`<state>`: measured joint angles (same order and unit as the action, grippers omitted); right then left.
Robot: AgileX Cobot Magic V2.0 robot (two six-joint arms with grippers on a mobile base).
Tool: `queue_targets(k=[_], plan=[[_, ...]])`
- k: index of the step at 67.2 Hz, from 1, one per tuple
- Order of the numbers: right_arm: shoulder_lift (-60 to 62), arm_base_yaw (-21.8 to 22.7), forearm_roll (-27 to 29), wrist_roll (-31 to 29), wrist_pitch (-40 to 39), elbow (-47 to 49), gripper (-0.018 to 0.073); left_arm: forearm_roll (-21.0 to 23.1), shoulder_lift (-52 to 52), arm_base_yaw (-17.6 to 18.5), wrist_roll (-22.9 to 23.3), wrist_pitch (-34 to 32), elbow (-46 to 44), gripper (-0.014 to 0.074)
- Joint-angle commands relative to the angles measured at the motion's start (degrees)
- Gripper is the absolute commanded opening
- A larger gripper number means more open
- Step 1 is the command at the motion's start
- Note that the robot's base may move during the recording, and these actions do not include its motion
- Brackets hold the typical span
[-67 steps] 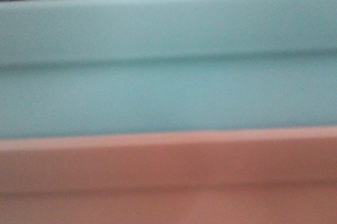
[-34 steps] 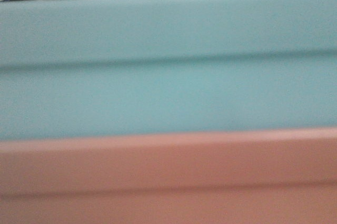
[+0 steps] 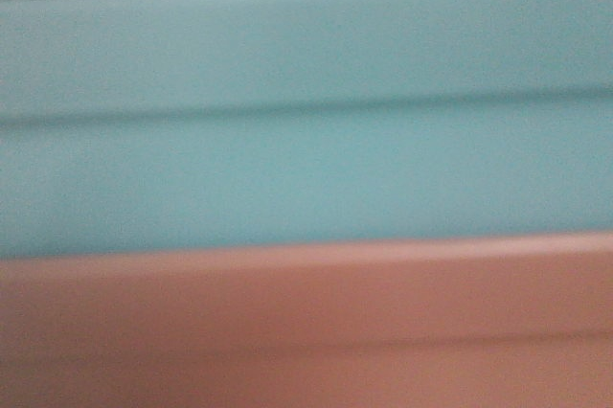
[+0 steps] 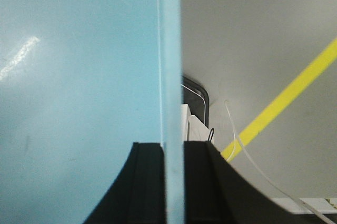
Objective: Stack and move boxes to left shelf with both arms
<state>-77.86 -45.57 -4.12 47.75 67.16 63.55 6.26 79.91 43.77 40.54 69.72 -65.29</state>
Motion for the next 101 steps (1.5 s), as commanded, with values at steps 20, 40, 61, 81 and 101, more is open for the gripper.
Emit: queue_targets(k=[20,40,61,81,101], plan=[[1.94,0.31,-3.60,-0.06,1.45,1.52,0.0057,1.97,-2.32,0.29,0.64,7.00,-1.66,-0.0003],[1.94,0.31,-3.66,-0.06,1.62,1.52,0.0057,2.19,-2.32,0.29,0.64,7.00,-1.66,-0.0003],[1.94,0.31,-3.66,-0.06,1.80,1.57,0.0057,2.19,-2.32,0.29,0.64,7.00,-1.66,-0.0003],[1.94,0.31,-3.77,-0.06,2.14,1.57,0.0057,2.19,-2.32,0.29,0.64,7.00,-1.66,-0.0003],[1.94,0.31,-3.85,-0.06,2.37,1.63,0.0057,2.19,-2.32,0.29,0.64,7.00,-1.66,-0.0003]])
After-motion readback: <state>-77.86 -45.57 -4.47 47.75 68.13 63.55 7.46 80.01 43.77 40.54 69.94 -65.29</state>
